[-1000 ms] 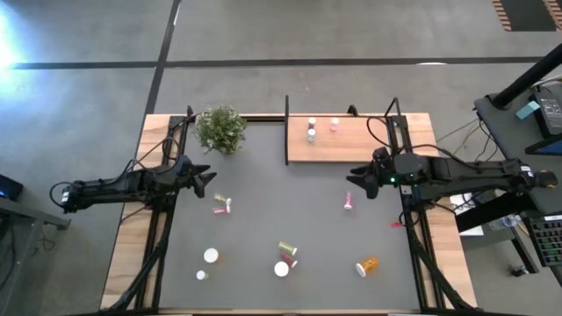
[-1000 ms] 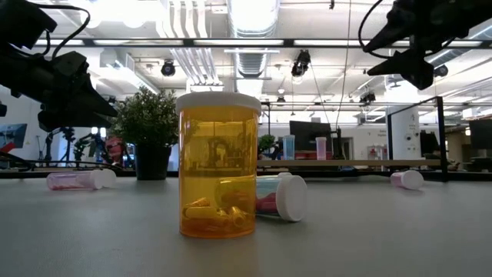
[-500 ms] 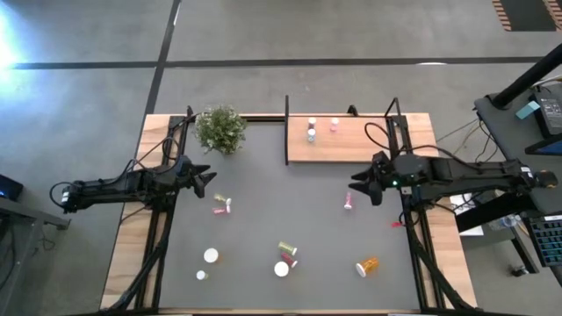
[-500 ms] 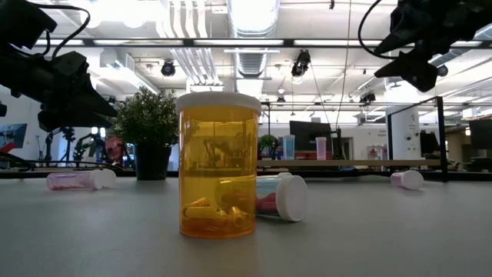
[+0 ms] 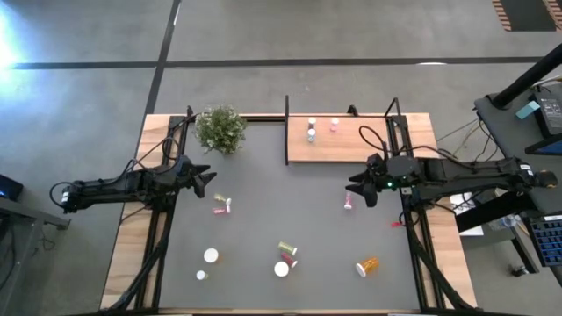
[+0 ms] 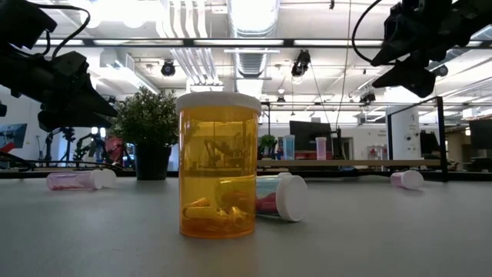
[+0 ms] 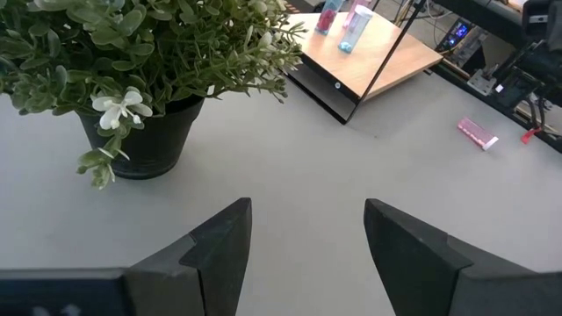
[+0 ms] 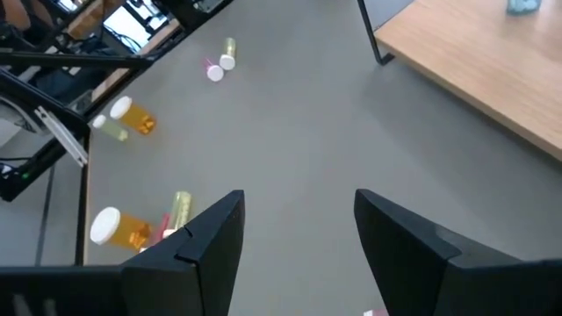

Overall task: Pick and place medicine bottles onto shelf by color
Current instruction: Move the left orange pill bottle to the middle

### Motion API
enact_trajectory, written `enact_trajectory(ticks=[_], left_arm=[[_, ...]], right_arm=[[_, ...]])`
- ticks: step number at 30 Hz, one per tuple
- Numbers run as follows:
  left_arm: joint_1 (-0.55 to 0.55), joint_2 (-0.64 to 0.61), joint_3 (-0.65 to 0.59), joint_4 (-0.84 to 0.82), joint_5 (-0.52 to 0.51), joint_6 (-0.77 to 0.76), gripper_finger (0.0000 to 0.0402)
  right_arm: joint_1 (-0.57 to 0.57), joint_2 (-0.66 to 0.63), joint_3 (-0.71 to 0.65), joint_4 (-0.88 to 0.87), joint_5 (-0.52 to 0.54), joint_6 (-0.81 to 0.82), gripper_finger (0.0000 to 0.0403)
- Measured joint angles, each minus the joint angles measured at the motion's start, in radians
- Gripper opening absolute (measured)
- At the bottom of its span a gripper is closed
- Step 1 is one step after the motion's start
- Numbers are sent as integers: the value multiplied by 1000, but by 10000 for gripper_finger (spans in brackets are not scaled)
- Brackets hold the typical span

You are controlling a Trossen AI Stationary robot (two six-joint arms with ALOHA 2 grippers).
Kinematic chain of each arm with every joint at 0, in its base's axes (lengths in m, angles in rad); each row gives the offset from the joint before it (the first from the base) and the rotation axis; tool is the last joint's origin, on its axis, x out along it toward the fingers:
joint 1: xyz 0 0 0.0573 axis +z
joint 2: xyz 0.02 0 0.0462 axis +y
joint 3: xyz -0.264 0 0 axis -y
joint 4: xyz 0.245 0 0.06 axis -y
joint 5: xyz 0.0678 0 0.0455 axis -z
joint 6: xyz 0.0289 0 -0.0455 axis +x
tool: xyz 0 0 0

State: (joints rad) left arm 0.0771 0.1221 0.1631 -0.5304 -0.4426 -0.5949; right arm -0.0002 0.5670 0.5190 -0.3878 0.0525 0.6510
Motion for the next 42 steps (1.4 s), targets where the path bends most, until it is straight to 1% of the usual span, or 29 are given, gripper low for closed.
enact_trajectory(ticks=[8,12,16,21,23,27,30,32,35,39,41,42], left_arm=[[0,0,-1,8,-3,4,205],[0,0,-7,83,-24,75,205],[0,0,-12,260,-61,84,205],[0,1,-25,590,-52,85,205],[0,-3,-28,669,-62,112,205],[0,-2,-28,810,-147,165,205],[0,0,-28,871,-147,166,205],[-1,2,-28,857,-123,156,205],[-1,14,-28,851,-37,93,205],[-1,36,-24,855,-27,-50,205],[-1,52,-23,853,3,-79,205],[-1,63,-20,854,39,-81,205]], right_arm=[[0,32,0,0,0,0,205],[0,46,0,0,0,0,205],[0,60,0,0,1,0,205],[0,80,0,1,1,0,205],[0,88,0,1,1,0,205],[0,105,0,2,1,0,205],[0,118,0,3,1,0,205],[0,125,0,3,1,0,205],[0,137,0,3,1,0,205],[0,151,1,3,1,0,205],[0,159,1,4,1,0,205],[0,163,1,4,1,0,205]])
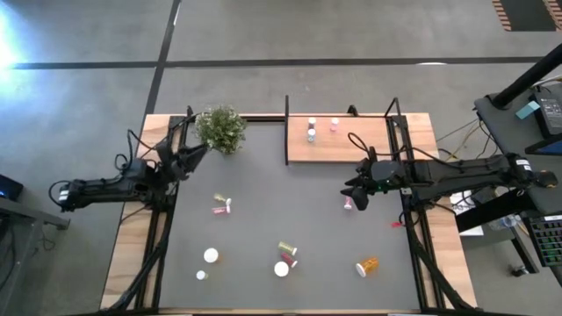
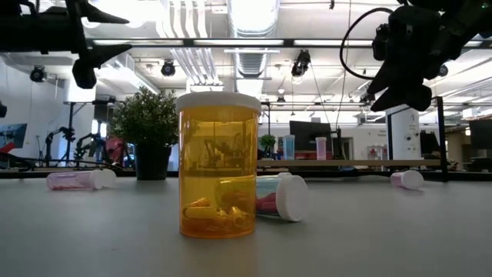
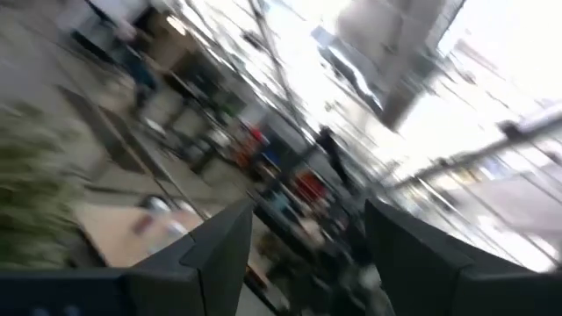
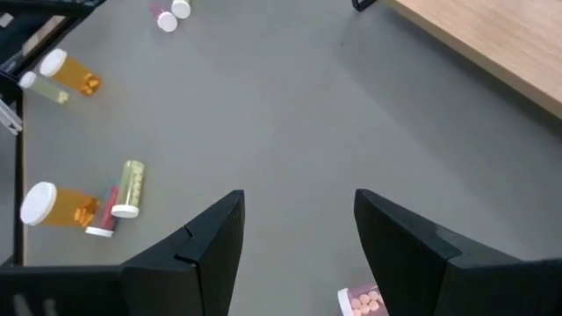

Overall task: Pick and place medicine bottles onto shelf by color
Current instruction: Move the left orange pill bottle to the middle

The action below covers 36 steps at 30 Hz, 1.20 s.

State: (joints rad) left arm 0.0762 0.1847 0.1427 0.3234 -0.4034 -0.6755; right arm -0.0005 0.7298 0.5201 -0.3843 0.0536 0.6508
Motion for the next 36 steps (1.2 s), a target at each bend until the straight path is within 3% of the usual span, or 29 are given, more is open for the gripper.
enact_trajectory(ticks=[5,8,14,24,36], left_arm=[[0,67,12,5,268,-32,205],[-1,115,24,6,343,-161,205],[0,197,59,9,398,-331,205],[-33,360,160,14,490,-411,205],[-109,541,171,35,525,-549,205]], right_arm=[[0,16,0,-1,0,0,205],[0,24,0,-1,0,0,205],[-2,-45,-20,-1,0,0,205],[-2,-208,-98,1,0,0,206],[-2,-356,-221,0,0,0,206]])
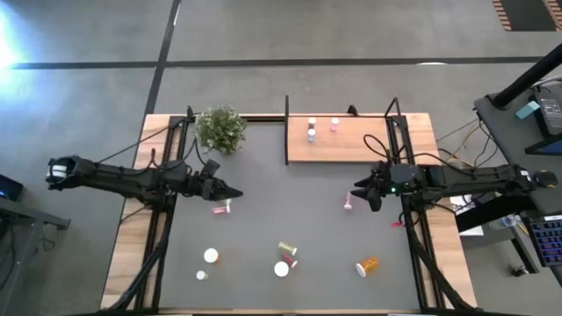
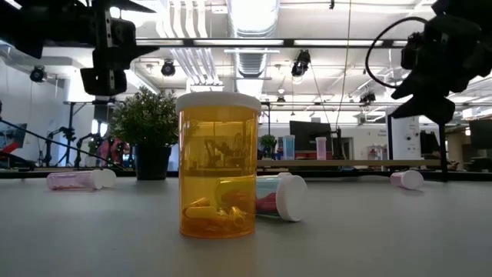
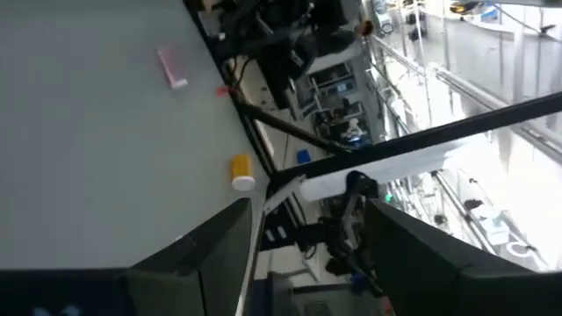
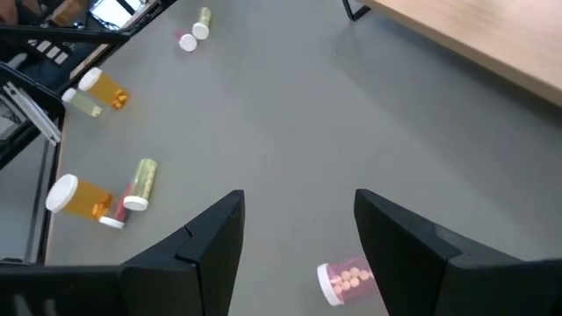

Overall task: Pick and place medicine bottles onto shelf by color
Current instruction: Move the left orange pill bottle to the middle

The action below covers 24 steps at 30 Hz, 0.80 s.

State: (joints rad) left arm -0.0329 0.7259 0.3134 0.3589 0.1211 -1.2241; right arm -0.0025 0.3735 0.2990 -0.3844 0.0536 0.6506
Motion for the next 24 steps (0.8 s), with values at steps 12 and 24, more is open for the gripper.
enact_trajectory(ticks=[12,24], left_arm=[[-47,157,0,276,-1,-54,205],[-48,192,48,345,-1,-56,205]], right_arm=[[0,-53,-132,-3,0,0,206],[0,-44,-176,7,0,0,206]])
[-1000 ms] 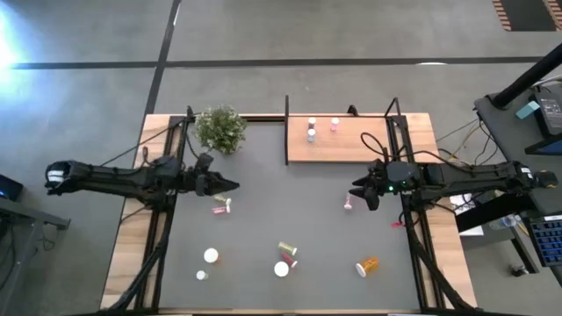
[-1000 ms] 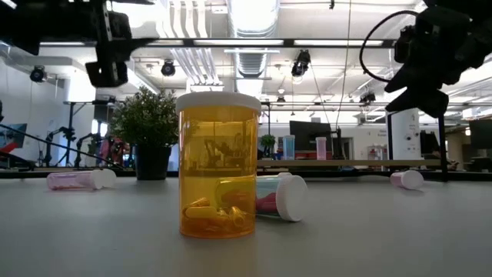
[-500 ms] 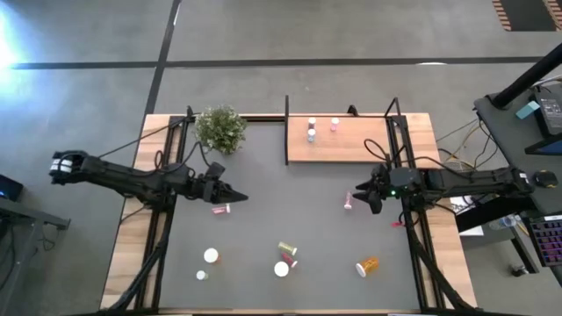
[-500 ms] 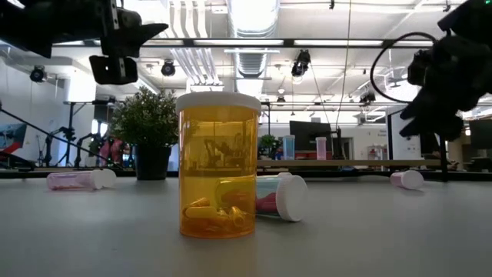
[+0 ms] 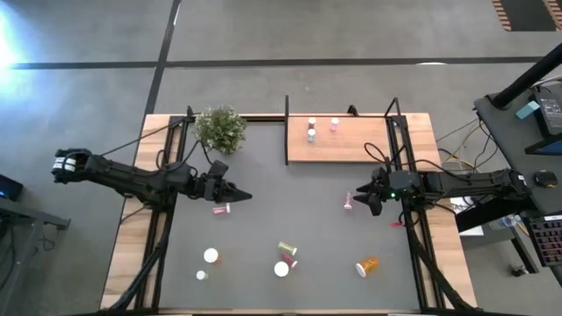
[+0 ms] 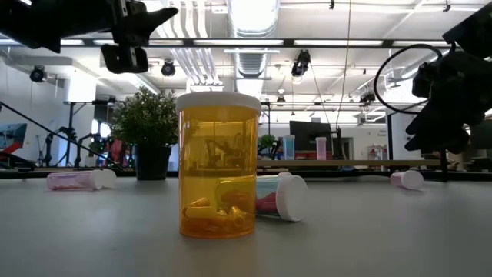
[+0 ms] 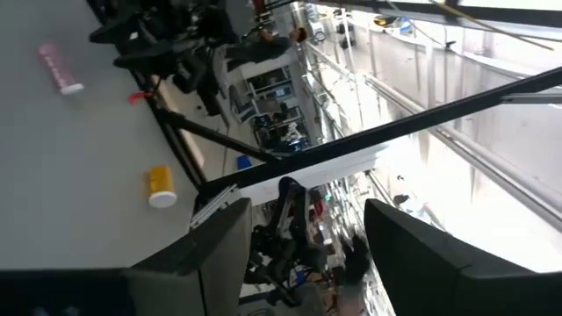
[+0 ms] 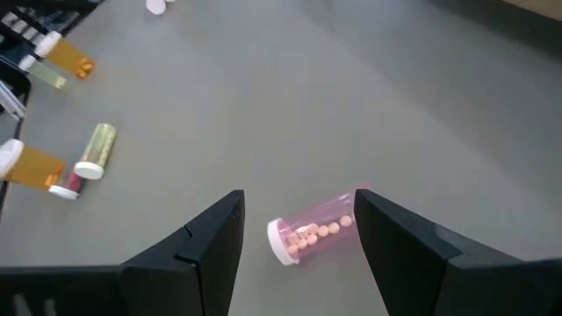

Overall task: Pick and place medicine bottles onto shelf by color
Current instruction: Move the left orange pill bottle to the middle

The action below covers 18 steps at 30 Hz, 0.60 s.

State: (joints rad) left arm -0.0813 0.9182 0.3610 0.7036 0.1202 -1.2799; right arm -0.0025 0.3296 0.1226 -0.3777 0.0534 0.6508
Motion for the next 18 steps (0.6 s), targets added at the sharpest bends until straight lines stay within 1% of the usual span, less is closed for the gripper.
enact_trajectory(ticks=[3,6,8,12,16,18], left_arm=[[1,12,26,1,-12,0,205],[1,45,60,-8,-73,-19,205],[1,83,89,-11,-97,-50,205],[1,165,135,-55,-110,-110,205],[1,247,184,-64,-180,-136,205],[1,289,222,-64,-174,-160,205]], right_arm=[[0,0,6,-7,0,0,206],[0,0,16,-3,0,0,206],[0,0,18,-3,0,0,206],[0,0,18,-3,0,0,206],[0,0,18,-3,0,0,206],[0,0,19,-3,0,0,206]])
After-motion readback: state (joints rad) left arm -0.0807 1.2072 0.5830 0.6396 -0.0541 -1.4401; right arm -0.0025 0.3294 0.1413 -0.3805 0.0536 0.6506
